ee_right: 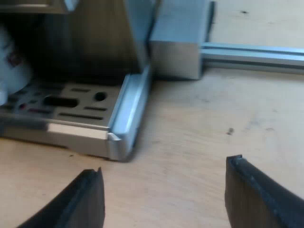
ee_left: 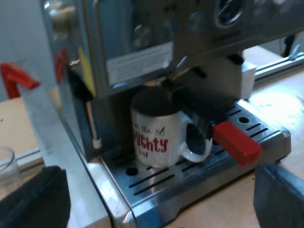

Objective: Remove mug from coffee machine

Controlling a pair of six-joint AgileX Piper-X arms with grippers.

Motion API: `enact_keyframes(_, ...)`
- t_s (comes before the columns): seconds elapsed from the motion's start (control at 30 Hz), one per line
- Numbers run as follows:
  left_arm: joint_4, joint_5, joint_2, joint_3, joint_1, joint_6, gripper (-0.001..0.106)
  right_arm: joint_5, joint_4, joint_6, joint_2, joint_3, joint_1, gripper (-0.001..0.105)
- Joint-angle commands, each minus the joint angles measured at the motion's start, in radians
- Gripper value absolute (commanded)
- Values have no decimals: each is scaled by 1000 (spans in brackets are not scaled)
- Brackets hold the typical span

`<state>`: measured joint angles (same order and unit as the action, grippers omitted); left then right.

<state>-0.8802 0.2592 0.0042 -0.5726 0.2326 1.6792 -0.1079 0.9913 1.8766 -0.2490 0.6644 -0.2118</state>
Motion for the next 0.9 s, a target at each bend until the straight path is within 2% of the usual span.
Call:
enact_keyframes(0.03, 60, 8, 25, 23, 35, -42, 80, -10, -57, 35, -45, 13, -63, 56)
enact_keyframes(0.1, 92, 16, 33, 42, 44, -42, 80, -10, -79, 35, -60, 13, -84, 56)
enact_keyframes(0.27, 224, 139, 41, 126, 43, -42, 80, -10, -197, 35, -150, 13, -201, 56)
enact_keyframes(0.4, 263, 145, 43, 176, 43, -42, 80, -10, -237, 35, -202, 13, -260, 56)
enact_keyframes(0.67, 265, 151, 45, 288, 43, -42, 80, -7, -303, 35, -310, 5, -342, 56)
enact_keyframes(0.83, 321, 242, 45, 324, 43, -42, 80, -7, -316, 35, -355, 5, -353, 56)
enact_keyframes(0.9, 324, 252, 47, 328, 43, -42, 80, -7, -316, 35, -368, 5, -353, 56)
